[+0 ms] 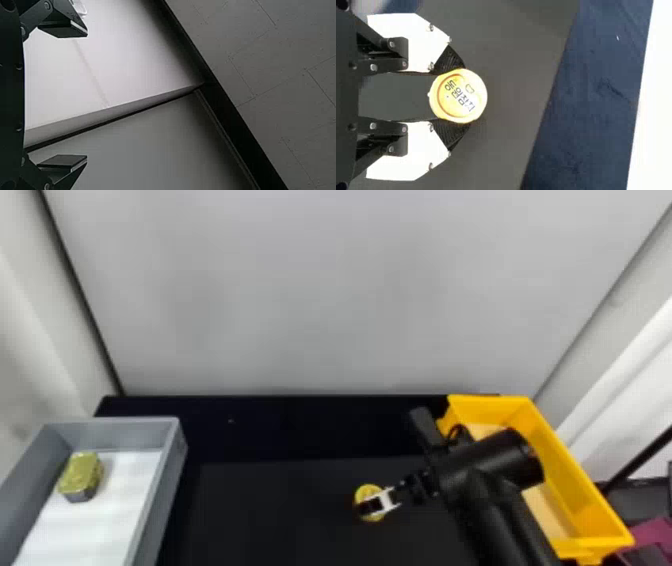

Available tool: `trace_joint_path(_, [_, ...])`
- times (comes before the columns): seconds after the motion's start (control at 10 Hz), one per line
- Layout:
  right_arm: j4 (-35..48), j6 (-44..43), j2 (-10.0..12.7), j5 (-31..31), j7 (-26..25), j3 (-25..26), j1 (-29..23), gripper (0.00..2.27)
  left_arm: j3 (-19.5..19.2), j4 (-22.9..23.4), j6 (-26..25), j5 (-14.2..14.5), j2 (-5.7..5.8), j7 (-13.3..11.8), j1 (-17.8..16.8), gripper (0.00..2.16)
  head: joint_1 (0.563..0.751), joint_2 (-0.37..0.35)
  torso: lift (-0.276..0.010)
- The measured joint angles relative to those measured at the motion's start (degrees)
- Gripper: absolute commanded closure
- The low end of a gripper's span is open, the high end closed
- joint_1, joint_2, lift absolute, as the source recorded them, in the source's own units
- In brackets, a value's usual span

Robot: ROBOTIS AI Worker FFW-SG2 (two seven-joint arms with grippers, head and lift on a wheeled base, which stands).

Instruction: Pick up the round yellow can and place it in the yellow rectangular box

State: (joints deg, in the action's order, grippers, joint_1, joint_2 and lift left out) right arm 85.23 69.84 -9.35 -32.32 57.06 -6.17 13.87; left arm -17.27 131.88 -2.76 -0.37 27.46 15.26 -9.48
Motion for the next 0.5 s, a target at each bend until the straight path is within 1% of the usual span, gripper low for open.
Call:
trace_joint_path(0.1, [8.4,6.9,-0.6,-12.8,13.8,-0.1,-1.4,0.78,0.1,0.3,-0.9,0.1,-0.19,-0.1,0.1,0.16,0.694,-0.171,-0.001])
trace_joint_path(0.2, [14.0,10.8,-0.9,-25.3,20.8,0.9,-1.8,0.78,0.0,0.8,-2.0,0.1,-0.31,-0.3,0.1,0.16,0.694,-0.171,-0.001])
trace_joint_path(0.3, [17.5,12.5,-1.5,-33.3,20.8,2.6,-1.3,0.78,-0.6,1.4,-3.2,0.1,-0.36,-0.8,0.1,0.16,0.694,-0.171,-0.001])
trace_joint_path(0.4, [19.6,13.2,-3.1,-38.6,20.9,5.2,-0.1,0.78,-1.4,2.2,-4.4,0.1,-0.35,-1.4,0.0,0.16,0.694,-0.171,-0.001])
trace_joint_path(0.5, [20.2,13.3,-5.2,-40.6,20.9,7.3,0.9,0.78,-1.8,2.6,-5.0,0.1,-0.35,-1.6,0.0,0.16,0.694,-0.171,-0.001])
